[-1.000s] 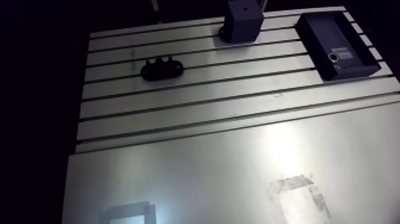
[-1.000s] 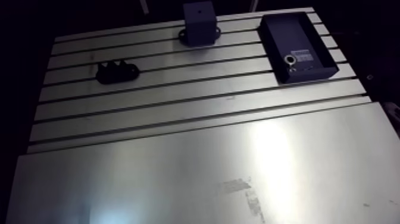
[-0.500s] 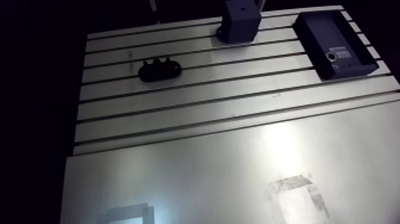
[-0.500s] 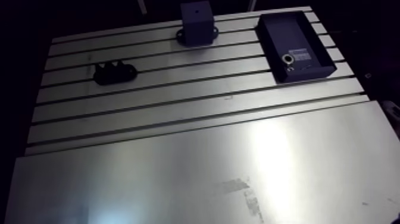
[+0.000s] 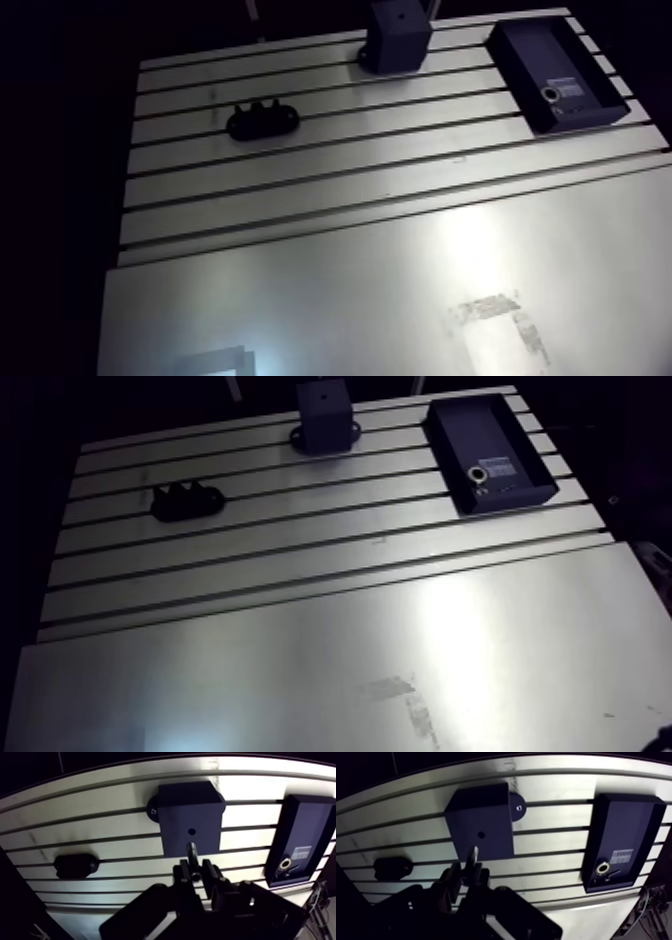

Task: Pick up the M10 bolt and insert it into the hole until fully seated.

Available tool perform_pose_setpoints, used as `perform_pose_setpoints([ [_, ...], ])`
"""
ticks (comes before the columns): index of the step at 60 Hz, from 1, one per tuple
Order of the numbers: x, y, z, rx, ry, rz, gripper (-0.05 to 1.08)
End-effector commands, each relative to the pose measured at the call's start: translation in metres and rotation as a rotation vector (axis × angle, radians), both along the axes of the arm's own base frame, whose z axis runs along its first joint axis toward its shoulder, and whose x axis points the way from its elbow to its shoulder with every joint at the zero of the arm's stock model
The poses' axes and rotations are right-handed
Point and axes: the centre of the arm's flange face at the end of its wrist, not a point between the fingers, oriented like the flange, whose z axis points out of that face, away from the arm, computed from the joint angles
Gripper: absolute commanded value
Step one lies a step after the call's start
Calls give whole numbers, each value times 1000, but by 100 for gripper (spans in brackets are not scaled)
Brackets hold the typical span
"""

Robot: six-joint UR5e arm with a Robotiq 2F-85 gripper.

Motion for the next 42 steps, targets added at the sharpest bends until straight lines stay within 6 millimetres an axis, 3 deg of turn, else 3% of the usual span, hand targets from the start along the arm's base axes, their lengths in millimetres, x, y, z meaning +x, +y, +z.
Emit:
perform_pose_setpoints([
  [1,2,2,-5,-4,-10,-2,108],
  [42,1,4,-13,3,21,0,108],
])
